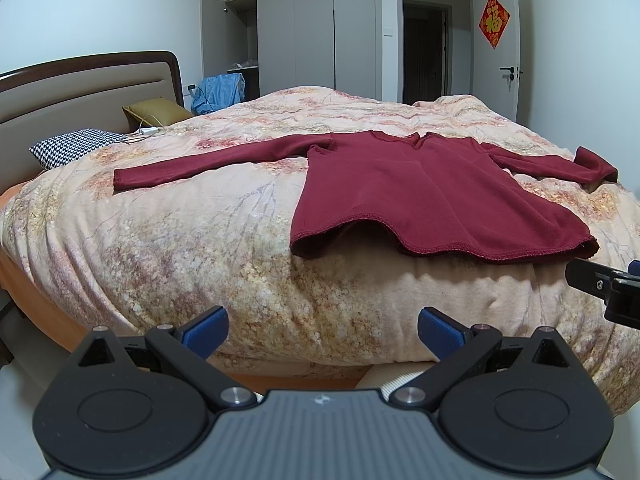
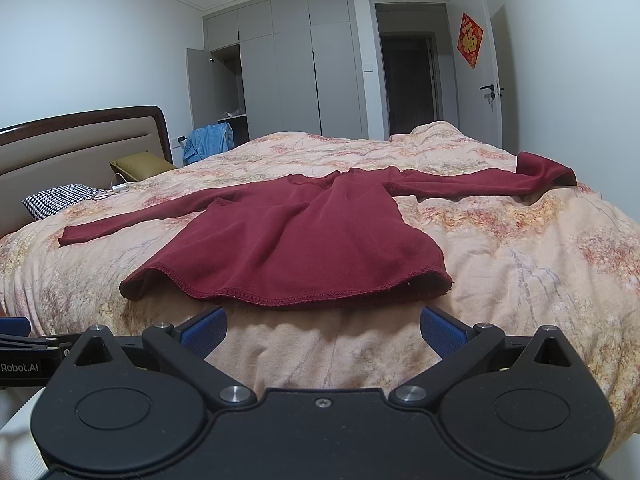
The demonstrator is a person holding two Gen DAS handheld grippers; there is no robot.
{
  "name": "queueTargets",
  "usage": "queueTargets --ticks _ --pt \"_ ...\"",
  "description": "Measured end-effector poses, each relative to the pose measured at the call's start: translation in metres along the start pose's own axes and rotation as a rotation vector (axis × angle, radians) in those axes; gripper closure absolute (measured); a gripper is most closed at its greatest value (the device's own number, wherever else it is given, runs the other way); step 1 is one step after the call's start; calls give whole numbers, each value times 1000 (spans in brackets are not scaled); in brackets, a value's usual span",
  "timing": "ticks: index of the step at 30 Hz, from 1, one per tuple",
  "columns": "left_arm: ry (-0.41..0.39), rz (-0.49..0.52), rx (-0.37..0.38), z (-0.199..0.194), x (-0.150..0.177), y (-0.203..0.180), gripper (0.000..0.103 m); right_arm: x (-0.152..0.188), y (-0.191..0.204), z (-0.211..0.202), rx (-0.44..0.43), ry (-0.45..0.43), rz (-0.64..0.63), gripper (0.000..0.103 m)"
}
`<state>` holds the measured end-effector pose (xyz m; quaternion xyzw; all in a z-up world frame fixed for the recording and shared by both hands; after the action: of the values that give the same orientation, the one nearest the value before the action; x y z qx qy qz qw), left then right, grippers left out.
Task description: Fold small clothes
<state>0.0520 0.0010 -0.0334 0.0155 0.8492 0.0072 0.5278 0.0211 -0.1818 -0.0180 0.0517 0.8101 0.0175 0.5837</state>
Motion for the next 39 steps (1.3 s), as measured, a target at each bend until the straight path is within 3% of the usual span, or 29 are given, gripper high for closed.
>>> queueTargets --ticks 15,25,30,39 --pt "2 0 0 0 0 0 0 1 0 1 -2 6 -1 0" --pt "67 -17 -62 16 3 10 0 -6 -1 16 15 89 -19 0" --pt "79 -26 -72 27 -13 13 0 -21 -9 22 5 73 -9 0" --pt "49 37 -21 59 -66 -11 0 -54 -35 46 -1 18 -5 0"
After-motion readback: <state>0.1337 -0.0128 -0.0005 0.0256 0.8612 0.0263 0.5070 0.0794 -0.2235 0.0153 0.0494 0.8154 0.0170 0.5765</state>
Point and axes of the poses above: each gripper's, at about its wrist camera, not at the fingertips, and z roughly the way its jaws point, y to its left, x to its underside, the point moved 6 cm from there along z, roughly the way its jaws point, and after that the axes turned 6 degrees about -y, right-handed, at the moved point
